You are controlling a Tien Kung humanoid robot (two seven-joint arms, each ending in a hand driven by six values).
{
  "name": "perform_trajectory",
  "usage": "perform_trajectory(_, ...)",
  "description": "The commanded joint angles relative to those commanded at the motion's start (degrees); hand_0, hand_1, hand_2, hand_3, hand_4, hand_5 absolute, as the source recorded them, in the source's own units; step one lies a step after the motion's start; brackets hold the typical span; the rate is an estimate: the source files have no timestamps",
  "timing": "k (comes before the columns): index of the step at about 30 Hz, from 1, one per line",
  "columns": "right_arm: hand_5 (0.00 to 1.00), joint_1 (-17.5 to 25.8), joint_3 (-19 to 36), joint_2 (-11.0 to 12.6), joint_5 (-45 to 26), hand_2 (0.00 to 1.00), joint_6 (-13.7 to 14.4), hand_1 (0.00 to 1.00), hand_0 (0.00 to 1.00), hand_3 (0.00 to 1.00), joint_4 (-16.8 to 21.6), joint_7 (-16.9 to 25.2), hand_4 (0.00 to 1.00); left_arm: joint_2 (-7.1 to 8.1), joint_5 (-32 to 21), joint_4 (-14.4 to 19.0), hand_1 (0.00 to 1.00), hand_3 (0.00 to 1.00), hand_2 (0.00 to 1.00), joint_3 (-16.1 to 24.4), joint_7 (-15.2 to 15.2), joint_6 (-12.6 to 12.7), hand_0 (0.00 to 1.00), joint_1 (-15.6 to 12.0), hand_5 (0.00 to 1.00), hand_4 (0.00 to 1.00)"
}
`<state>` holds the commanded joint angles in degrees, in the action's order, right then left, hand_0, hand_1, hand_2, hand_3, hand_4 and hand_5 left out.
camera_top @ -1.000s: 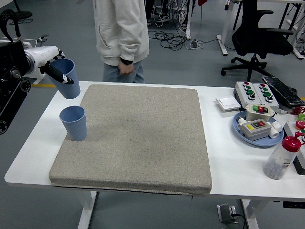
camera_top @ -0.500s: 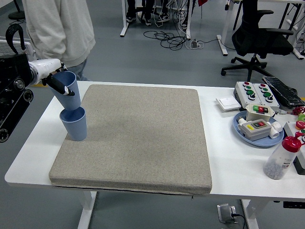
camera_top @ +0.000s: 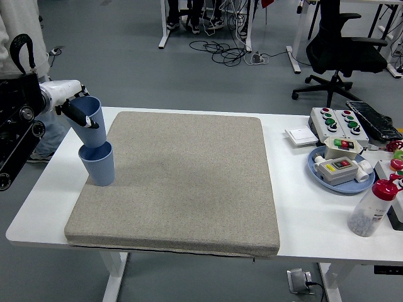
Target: Push cup pick cup insert cup
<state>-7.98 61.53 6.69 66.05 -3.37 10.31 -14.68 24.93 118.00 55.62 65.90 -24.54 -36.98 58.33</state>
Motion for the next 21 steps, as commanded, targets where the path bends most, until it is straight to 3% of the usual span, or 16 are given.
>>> perform_trajectory(21,0.561,-0.02,-0.33,-0.02,-0.55,0.666,0.10,0.661,0.729,0.585,0.00,0.04,0.118,0.03,-1.55,-1.22,0.551,0.546,0.531,-1.71,-1.10,0.00,0.375,-0.17,0.152,0.650)
